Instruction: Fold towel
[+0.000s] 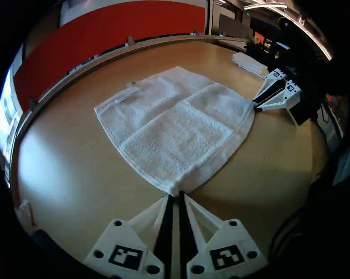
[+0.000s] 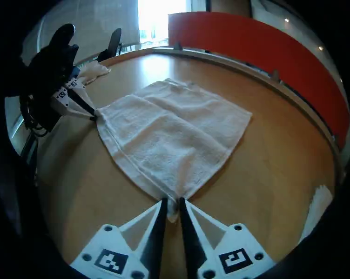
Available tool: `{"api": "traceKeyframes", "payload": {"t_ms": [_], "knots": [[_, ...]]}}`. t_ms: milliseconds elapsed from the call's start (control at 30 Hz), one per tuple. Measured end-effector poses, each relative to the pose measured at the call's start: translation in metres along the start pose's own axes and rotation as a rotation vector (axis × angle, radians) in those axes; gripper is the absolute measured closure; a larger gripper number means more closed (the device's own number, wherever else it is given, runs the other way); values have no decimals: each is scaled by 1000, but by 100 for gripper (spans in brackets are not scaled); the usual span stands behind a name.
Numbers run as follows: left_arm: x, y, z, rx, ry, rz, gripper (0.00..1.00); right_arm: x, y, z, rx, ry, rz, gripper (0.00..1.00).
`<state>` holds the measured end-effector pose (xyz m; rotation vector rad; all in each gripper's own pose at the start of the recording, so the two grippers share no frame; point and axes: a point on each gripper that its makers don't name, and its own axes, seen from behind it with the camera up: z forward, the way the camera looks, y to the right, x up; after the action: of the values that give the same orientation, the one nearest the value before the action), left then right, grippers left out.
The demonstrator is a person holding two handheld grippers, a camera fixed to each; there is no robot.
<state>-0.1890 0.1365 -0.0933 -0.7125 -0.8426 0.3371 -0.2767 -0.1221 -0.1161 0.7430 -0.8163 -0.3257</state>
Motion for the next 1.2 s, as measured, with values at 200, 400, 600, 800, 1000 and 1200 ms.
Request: {"api": "traceKeyframes", "payload": {"t_ms": [200,400,600,800,1000,1200], "knots": [[1,0,0,-4,-6,-12,93,0,-6,-1,15,-8,11,88],[1,0,-2,-7,-12,-37,93,3,-7,-4,8,-2,0,89],[5,0,-10,-4,-4,-60,93,12,-6,-11,5,18,2,89],[14,-2,-25,2,13,-95,94,26,-3,-21,-1,45,1,89],[28,-3,-43,7,32,-124,94,43,-1,-37,-6,71,-8,88],[47,-5,-63,14,66,-150,94,65,2,-56,-18,108,-20,89]]}}
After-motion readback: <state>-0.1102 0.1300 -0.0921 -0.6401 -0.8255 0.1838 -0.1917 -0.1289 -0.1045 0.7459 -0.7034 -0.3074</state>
